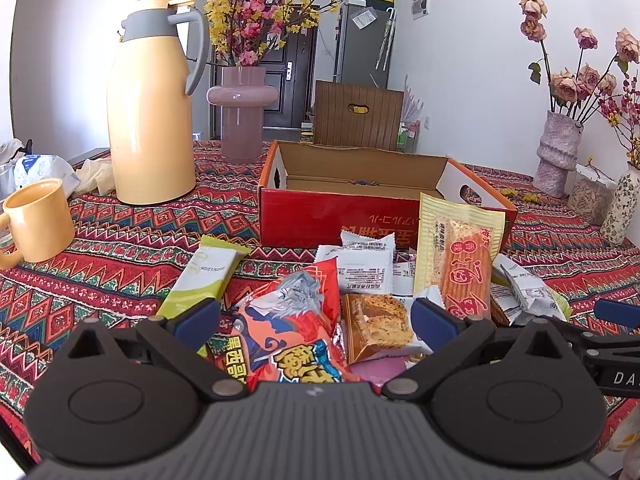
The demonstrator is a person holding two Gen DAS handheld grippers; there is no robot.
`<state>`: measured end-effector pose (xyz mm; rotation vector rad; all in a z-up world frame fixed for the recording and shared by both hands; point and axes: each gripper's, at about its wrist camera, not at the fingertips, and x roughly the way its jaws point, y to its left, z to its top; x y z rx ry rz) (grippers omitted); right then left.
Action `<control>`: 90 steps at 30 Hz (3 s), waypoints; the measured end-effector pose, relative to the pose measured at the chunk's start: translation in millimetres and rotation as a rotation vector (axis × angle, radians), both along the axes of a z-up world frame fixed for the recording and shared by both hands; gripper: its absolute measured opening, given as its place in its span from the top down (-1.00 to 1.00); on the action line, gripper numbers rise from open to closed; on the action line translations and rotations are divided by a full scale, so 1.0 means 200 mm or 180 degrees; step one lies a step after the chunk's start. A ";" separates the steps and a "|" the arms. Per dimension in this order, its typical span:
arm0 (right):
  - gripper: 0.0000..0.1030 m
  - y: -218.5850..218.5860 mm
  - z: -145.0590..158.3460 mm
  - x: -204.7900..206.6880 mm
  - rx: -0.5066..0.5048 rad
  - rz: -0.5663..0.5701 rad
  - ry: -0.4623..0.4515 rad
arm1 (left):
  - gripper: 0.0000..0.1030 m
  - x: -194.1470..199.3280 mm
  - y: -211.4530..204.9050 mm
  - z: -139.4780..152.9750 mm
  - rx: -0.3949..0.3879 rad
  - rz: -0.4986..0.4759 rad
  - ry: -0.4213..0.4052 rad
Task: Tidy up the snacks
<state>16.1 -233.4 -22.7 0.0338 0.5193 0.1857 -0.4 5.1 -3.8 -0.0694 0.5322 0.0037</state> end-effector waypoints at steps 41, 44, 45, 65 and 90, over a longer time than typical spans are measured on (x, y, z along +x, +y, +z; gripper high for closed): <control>0.22 -0.14 -0.02 0.01 -0.0001 0.0091 0.0183 | -1.00 0.04 0.09 -0.01 -0.0054 0.0123 0.0064; 0.22 -0.15 0.02 -0.01 0.0004 0.0062 0.0079 | -1.00 0.06 0.15 0.01 -0.0053 0.0187 0.0084; 0.22 -0.16 0.03 -0.01 0.0005 0.0049 0.0055 | -1.00 0.08 0.17 0.01 -0.0040 0.0217 0.0097; 0.22 -0.22 0.04 0.09 0.0004 -0.0197 -0.0007 | -0.41 0.49 0.45 -0.18 0.0179 0.0373 0.0793; 0.22 -0.24 0.04 0.16 0.0075 -0.0222 -0.0071 | 0.24 0.44 0.41 -0.03 0.0173 0.0337 0.0438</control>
